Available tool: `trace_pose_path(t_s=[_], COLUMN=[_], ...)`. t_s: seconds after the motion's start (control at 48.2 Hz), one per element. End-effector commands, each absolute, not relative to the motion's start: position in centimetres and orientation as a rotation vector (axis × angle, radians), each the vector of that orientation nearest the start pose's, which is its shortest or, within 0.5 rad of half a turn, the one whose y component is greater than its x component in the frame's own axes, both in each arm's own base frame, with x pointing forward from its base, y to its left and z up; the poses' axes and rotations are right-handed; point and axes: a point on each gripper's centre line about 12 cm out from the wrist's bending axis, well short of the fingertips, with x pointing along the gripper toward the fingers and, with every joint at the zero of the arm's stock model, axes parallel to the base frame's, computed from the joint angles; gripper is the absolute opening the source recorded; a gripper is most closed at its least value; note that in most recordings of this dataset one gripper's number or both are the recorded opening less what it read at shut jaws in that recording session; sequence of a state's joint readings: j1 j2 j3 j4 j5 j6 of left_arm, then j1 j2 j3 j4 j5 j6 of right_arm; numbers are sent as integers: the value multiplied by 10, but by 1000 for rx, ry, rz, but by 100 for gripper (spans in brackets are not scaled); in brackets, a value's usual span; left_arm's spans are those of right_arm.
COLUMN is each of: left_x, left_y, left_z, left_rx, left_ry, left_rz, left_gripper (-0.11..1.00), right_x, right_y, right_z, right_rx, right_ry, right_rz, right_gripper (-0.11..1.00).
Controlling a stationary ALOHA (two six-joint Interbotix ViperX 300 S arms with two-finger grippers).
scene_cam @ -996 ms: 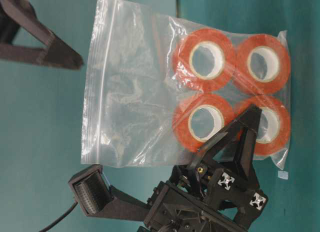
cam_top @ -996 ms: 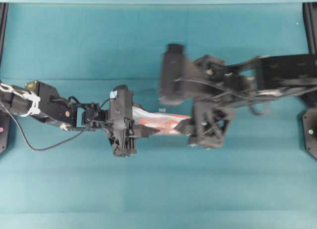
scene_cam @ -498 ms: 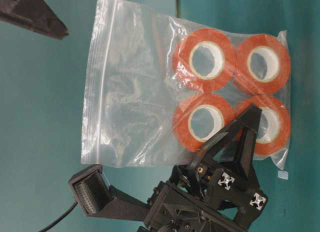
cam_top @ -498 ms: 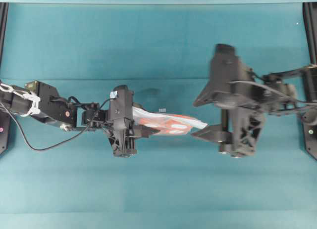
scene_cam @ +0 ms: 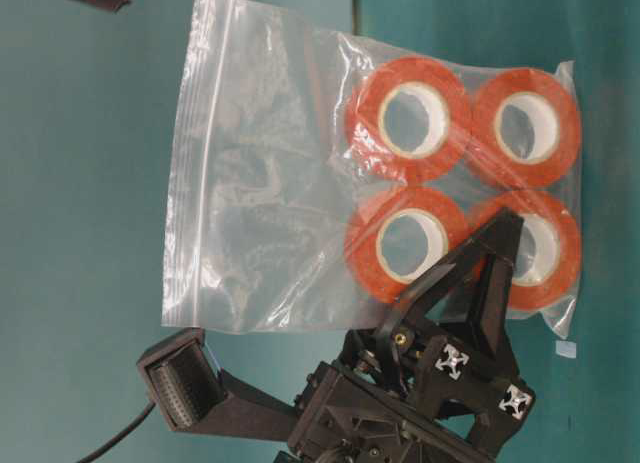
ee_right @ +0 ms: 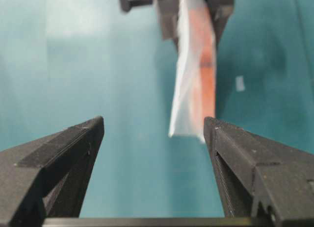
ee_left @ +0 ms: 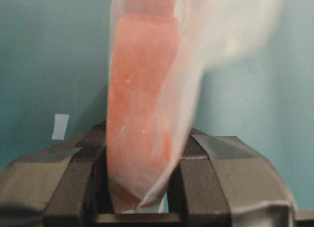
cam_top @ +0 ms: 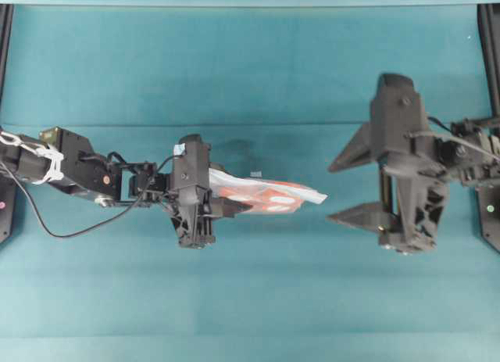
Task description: Hand over the clear zip bag and make it stand upright.
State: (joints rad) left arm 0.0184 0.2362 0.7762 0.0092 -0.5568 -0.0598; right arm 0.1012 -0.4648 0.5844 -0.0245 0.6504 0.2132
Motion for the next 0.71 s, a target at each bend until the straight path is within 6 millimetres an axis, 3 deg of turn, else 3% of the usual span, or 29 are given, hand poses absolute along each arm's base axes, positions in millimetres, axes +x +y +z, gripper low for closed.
trace_pose_path(t_s=[0.0,0.685], left_x=[395,393], left_y=[7,7], left_z=[102,100], left_rx=[-56,-56], left_ry=[441,457], left_rz=[25,26], left_gripper=[23,23], right_x=[295,283], right_y=[31,32], right_z=[311,310], right_rx=[148,155], right_ry=[744,715], right_rz=[16,26], right_gripper=[87,87])
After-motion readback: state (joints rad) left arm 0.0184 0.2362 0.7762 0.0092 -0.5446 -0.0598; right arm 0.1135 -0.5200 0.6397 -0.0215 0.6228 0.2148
